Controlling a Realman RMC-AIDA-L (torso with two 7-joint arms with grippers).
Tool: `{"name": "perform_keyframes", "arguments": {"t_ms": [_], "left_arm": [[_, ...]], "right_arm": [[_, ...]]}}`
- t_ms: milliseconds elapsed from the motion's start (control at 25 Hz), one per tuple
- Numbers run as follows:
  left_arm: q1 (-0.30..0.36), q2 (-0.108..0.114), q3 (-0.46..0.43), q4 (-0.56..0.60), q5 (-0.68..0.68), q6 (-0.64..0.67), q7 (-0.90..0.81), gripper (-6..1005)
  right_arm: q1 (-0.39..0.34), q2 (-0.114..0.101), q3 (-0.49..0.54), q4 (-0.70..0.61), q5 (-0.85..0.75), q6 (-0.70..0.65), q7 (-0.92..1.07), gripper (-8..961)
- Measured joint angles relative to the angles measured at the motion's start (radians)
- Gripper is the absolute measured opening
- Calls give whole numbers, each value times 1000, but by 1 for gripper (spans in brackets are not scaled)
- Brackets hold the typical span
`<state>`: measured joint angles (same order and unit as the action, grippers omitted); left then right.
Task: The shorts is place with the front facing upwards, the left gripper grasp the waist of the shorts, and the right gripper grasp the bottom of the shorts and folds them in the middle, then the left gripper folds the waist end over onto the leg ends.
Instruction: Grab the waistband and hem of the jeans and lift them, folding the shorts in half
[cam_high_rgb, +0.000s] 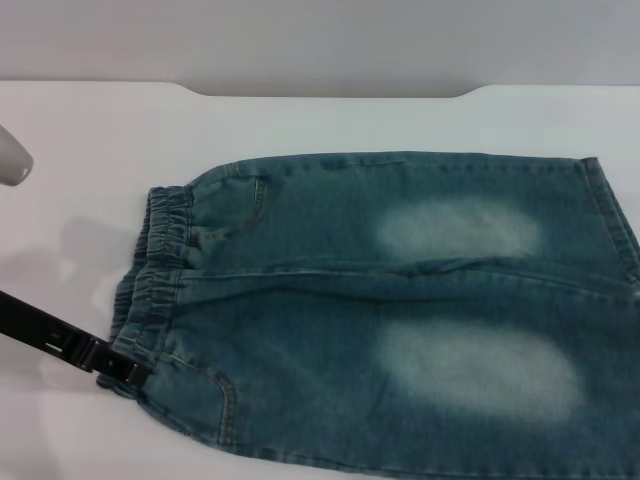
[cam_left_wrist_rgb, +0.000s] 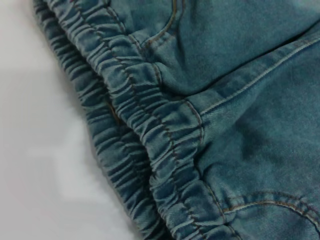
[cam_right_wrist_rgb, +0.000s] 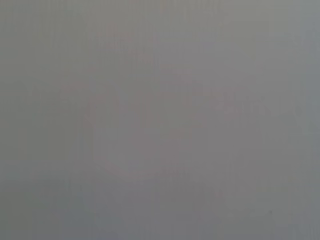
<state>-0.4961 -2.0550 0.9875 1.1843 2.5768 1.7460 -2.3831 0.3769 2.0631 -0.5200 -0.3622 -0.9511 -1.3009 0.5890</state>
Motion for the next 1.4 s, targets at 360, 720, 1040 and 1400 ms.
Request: {"name": "perform_keyframes", "arguments": {"t_ms": [360,720,1040,1400], "left_arm": [[-15,0,0,-40,-1,-5,7,683],[-15,0,0,-40,4,-8,6,682],[-15,4,1,-40,7,-12,-2,568],[-15,4,0,-39,8,-11,-3,313]], "right_arm": [[-3,0,9,0,0,-4,0,558],[-9,0,12,0,0,-9,0,559],[-12,0,14,0,2,-11,0,559],[-21,0,14,0,21,-24,2,558]]}}
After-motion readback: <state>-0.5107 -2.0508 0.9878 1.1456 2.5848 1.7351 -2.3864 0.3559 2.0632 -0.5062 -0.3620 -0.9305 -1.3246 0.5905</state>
